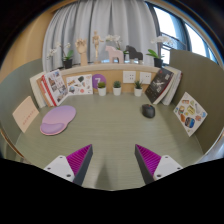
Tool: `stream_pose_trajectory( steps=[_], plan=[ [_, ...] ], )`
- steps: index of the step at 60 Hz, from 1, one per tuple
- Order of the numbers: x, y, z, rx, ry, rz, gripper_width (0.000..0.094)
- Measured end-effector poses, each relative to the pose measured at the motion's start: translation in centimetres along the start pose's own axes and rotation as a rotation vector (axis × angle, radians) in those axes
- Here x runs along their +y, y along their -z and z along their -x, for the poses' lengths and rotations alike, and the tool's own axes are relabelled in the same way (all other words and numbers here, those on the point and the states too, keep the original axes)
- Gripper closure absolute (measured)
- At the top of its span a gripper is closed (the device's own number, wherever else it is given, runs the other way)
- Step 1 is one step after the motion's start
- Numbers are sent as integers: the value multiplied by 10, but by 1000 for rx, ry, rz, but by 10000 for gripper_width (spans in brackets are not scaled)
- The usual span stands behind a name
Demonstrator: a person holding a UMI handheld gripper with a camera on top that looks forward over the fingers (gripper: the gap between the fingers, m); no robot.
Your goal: Arrange mouse
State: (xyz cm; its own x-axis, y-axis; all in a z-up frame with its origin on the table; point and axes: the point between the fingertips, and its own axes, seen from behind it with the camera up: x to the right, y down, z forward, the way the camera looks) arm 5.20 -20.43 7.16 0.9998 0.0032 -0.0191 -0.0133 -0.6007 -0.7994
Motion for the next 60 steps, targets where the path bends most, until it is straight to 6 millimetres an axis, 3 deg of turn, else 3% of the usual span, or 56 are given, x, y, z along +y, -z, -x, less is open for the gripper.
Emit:
stream_pose_trajectory(
  steps=[9, 20, 35, 43, 48, 55, 60],
  plan=[
    [8, -44, -90, 83, -37, 45, 87],
    [-21, -112, -157, 119, -17, 49, 82],
    [-78, -213, -188, 79, -46, 38, 82],
    [-94, -253, -197, 74, -63, 53, 90],
    [-103, -266, -200, 82, -63, 52, 133],
    [-107, -274, -200, 88, -59, 46, 390],
    [-107, -275, -201, 112, -47, 39, 431]
  ],
)
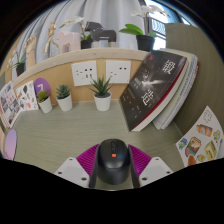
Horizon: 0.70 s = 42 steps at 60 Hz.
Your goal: Arrange mouse
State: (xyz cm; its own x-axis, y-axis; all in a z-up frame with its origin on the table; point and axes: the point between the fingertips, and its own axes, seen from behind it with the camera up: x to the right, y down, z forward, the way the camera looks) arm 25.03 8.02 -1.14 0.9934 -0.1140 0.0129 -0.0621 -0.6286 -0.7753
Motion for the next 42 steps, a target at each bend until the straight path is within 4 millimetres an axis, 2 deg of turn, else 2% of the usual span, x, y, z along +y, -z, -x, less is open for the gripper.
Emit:
stream_pose_trajectory(
  steps=[8, 13, 20, 23, 26, 30, 33, 37, 42],
  plan=[
    [0, 0, 0, 39, 33, -15, 552],
    [3, 0, 0, 44, -6, 20, 616],
    [2, 4, 1, 78, -4, 71, 616],
    [-13, 15, 8, 90, -18, 60, 616],
    [-39, 37, 19, 111, -16, 17, 614],
    [-85, 74, 47, 116, -20, -64, 615],
    [-120, 106, 79, 105, -22, -131, 615],
    [-163, 147, 129, 80, -20, -212, 614],
    [-199, 190, 205, 27, -28, -297, 614]
  ],
)
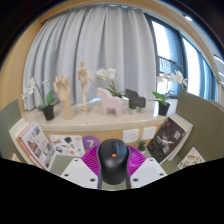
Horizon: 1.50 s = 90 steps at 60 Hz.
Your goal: Arrange mouse
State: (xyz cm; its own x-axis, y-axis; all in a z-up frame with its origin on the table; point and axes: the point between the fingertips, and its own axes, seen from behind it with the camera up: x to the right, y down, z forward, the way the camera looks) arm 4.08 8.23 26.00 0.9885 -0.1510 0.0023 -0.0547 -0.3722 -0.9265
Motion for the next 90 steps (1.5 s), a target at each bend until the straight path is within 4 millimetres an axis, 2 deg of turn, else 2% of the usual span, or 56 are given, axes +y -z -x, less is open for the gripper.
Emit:
stream_pose_trajectory(
  steps=[2, 5, 9, 14, 18, 22, 26, 31, 40, 44, 52, 53, 55, 57, 60, 69, 79, 85, 90],
  plan=[
    [-10, 11, 31, -24, -6, -21, 616],
    [-14, 22, 81, -69, -5, -37, 616],
    [0, 27, 143, -122, 10, -17, 616],
    [47, 21, 215, -192, 24, 50, 617],
    [94, 11, 256, -218, 42, 118, 617],
    [144, -2, 282, -224, 58, 196, 619],
    [190, -13, 298, -223, 69, 265, 617],
    [235, -22, 301, -199, 96, 339, 616],
    [282, -28, 291, -163, 81, 410, 589],
    [282, -28, 291, -167, 107, 380, 565],
    [283, -28, 289, -165, 97, 388, 426],
    [284, -27, 289, -165, 85, 400, 400],
    [284, -23, 288, -164, 64, 421, 289],
    [278, -19, 284, -157, 51, 424, 152],
    [264, -12, 281, -159, 52, 410, 58],
    [199, 37, 269, -216, 28, 344, 71],
    [125, 113, 227, -230, 38, 235, 77],
    [100, 158, 197, -232, 31, 196, 80],
    [92, 189, 174, -235, 29, 182, 78]
  ],
)
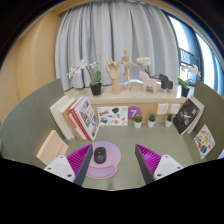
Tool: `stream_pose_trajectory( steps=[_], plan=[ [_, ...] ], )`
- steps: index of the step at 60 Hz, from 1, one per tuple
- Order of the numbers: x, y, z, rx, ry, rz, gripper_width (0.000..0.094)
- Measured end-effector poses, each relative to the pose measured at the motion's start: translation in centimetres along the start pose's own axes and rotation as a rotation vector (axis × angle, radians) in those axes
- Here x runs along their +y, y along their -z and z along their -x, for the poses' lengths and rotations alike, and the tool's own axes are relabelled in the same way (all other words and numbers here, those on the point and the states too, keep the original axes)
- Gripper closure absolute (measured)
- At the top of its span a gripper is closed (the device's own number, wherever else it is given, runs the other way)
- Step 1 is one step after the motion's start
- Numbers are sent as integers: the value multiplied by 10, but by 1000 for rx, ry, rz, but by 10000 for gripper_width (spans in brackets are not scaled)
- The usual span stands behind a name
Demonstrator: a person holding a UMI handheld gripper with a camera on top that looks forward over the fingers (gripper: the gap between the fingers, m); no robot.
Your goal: Arrange mouse
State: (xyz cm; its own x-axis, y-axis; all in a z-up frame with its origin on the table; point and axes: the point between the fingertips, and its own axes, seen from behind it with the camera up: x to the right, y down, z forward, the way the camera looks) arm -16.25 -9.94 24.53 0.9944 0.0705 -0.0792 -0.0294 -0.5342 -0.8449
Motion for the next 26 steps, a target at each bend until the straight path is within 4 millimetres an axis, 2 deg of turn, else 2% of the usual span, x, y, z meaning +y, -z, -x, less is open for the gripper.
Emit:
stream_pose_trajectory(
  steps=[7, 13, 18, 26],
  plan=[
    [4, 44, -27, 7, 18, -25, 77],
    [16, 72, -50, 21, 32, -31, 77],
    [27, 92, -71, 40, 44, -33, 78],
    [40, 112, -96, 68, 23, -38, 78]
  ],
)
